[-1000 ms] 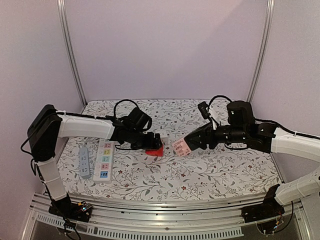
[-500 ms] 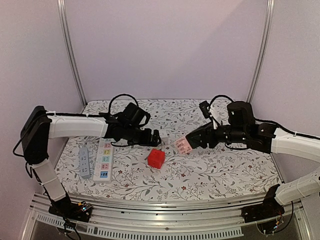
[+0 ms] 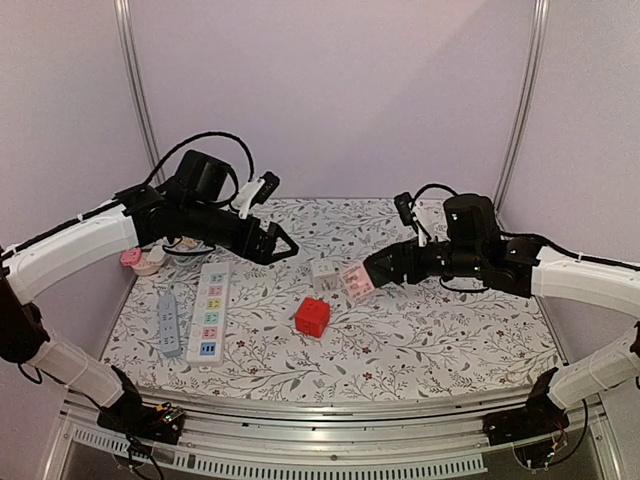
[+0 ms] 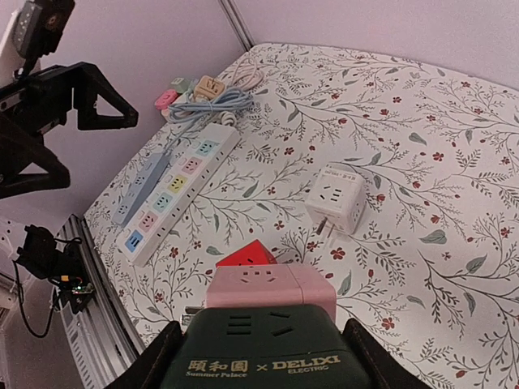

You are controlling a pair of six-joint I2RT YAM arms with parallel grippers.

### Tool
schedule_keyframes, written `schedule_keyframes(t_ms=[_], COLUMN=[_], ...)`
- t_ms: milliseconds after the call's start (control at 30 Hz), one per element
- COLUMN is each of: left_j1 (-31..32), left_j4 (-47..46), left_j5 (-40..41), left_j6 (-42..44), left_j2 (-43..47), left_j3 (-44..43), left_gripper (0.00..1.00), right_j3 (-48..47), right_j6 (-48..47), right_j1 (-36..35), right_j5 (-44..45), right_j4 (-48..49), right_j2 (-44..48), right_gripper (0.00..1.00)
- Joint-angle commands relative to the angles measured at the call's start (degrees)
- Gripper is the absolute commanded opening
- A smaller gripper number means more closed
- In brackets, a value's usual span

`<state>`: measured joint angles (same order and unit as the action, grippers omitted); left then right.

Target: Pull the plug off the socket

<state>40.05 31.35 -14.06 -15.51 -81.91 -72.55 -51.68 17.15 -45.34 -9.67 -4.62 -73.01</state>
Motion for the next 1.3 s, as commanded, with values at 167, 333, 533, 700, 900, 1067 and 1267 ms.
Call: schedule_keyframes(t_ms=[167, 333, 533, 700, 900, 1067, 1267], left_j1=[-0.5, -0.4, -0.3, 0.0, 1.9, 3.2, 3.3], left_j4=[-2.6, -4.3, -3.8, -8.6, -0.3, 2.8, 5.0], left_j5=[-28.1, -30.6, -40.1, -44.0, -42.7, -38.4, -30.5], left_j6=[10.8, 11.9, 11.3, 8.2, 12.4, 14.7, 15.5], left_j2=[8.3, 8.2, 9.6, 12.4, 7.9, 9.0, 11.1], left_j3=[8.2, 10.0, 10.3, 12.9, 10.2, 9.6, 9.6], left_gripper=[1.00, 1.00, 1.00, 1.00, 0.99, 1.00, 1.00], right_j3=[-9.6, -14.3, -17.1, -19.3, -20.7, -20.8, -21.0], right_j6=[7.6, 5.9, 5.3, 4.0, 3.4, 3.9, 4.6], right_j1=[-3.1, -8.1, -9.6, -10.0, -10.4, -10.4, -10.4], right_j5=[-5.3, -4.6, -14.5, -22.4, -23.2, -20.9, -19.6], right_j4=[7.0, 3.2, 3.7, 2.0, 0.3, 0.4, 0.7], right_j2=[-5.5, -6.9, -9.3, -10.1, -11.2, -10.7, -10.3], right_gripper=[0.34, 0.34, 0.36, 0.37, 0.38, 0.38, 0.38])
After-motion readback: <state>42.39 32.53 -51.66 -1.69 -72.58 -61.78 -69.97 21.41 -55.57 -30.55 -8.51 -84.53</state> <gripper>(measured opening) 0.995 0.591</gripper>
